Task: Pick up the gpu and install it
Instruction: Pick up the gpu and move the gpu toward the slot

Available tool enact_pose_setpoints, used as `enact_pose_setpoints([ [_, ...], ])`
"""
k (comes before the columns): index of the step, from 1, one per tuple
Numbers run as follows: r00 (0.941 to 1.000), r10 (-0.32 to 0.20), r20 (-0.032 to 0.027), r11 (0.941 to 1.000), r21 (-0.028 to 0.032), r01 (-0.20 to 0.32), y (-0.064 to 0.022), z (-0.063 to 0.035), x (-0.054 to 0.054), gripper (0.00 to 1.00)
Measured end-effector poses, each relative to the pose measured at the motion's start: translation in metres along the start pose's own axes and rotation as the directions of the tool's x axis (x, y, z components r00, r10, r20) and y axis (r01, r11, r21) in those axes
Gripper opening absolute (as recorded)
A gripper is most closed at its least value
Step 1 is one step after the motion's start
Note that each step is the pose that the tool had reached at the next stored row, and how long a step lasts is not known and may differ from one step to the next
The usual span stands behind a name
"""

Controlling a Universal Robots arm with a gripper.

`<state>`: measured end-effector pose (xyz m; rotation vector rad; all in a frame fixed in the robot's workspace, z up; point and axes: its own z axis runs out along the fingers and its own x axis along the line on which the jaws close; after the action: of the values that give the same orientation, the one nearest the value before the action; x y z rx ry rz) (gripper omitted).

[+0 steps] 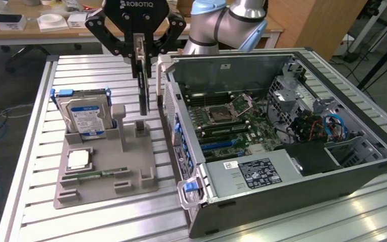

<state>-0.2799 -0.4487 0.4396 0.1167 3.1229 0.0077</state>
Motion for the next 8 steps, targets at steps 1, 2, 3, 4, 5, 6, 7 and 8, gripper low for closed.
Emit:
enact_pose_setpoints([
  [1, 1.0, 0.0, 0.0, 1.0, 0.0, 0.0, 0.0001, 0.0, -0.001, 0.26],
  [2, 1.0, 0.0, 0.0, 1.0, -0.0001, 0.0, 0.0002, 0.0001, -0.003, 0.26],
  [3, 1.0, 0.0, 0.0, 1.0, -0.0001, 0.0, 0.0003, 0.0001, -0.004, 0.26],
  [4, 1.0, 0.0, -0.0001, 1.0, 0.0, 0.0, 0.0004, 0.0001, -0.006, 0.26],
  [5, 1.0, 0.0, 0.0, 1.0, 0.0, 0.0, 0.0005, 0.0001, -0.007, 0.26],
  [6, 1.0, 0.0, 0.0, 1.0, 0.0, 0.0, 0.0006, 0.0001, -0.009, 0.26],
  [7, 1.0, 0.0, 0.0, 1.0, -0.0001, 0.0, 0.0007, 0.0002, -0.01, 0.26],
  [8, 1.0, 0.0, 0.0, 1.0, 0.0, 0.0, 0.0008, 0.0002, -0.011, 0.26],
])
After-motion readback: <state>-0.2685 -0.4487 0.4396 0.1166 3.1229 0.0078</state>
